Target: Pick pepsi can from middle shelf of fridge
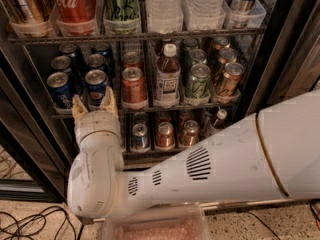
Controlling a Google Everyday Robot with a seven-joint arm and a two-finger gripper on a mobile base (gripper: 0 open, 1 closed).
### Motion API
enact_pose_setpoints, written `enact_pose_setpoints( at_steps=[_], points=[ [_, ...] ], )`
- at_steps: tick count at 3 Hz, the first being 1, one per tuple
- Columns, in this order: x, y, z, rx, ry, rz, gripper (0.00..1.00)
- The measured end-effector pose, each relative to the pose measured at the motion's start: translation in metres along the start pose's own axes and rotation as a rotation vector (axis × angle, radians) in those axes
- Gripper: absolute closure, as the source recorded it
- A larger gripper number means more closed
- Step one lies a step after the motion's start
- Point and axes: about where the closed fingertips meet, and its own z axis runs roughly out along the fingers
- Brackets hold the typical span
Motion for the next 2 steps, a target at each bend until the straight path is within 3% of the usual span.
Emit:
enact_pose_setpoints(
  at_steps=[1,2],
  points=[
    [-0.004,0.004,0.006,-0.007,0.002,-0.008,0.34],
    [-0.011,0.014,0.055,0.010,0.027,-0.018,0.32]
  ],
)
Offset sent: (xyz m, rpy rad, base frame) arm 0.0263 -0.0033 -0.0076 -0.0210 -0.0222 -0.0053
